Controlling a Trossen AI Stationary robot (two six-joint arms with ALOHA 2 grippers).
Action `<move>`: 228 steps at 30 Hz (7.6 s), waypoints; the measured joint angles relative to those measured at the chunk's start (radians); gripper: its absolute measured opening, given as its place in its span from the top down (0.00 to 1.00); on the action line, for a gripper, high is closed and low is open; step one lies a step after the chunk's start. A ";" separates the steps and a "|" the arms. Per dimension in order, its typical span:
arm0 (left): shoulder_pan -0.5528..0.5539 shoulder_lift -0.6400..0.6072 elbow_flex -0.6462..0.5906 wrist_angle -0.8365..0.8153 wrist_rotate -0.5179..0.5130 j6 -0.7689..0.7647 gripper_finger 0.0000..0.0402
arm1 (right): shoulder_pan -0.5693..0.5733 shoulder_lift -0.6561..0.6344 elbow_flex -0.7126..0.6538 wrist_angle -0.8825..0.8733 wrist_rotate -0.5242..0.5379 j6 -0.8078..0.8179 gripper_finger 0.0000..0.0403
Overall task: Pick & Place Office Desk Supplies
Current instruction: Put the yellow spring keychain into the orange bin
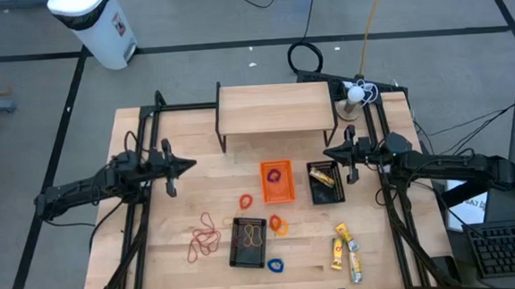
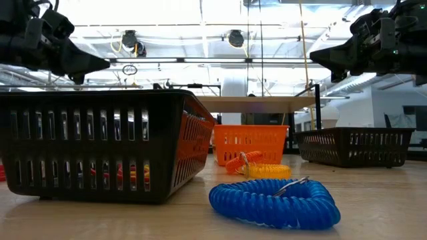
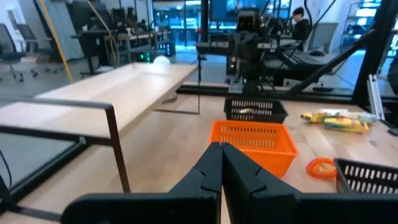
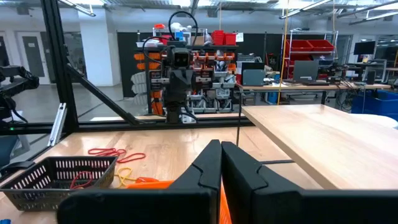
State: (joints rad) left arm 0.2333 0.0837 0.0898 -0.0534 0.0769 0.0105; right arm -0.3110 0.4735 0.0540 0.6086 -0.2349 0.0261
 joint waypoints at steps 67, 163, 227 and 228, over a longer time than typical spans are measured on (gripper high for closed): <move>0.002 0.001 -0.055 0.027 -0.023 -0.181 0.95 | 0.636 1.386 1.287 -1.191 0.105 0.138 0.88; 0.002 0.001 -0.055 0.033 0.001 -0.199 0.95 | 0.142 0.214 0.546 -0.478 0.022 0.241 1.00; 0.002 0.001 -0.055 0.027 -0.002 -0.170 0.95 | 0.168 0.189 0.435 -0.570 0.111 0.129 1.00; 0.002 0.001 -0.055 0.027 -0.003 -0.170 0.95 | 0.178 0.269 0.474 -0.585 0.111 0.127 1.00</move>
State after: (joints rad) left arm 0.2352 0.0849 0.0349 -0.0265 0.0741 -0.1596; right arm -0.1331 0.7430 0.5282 0.0239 -0.1238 0.1527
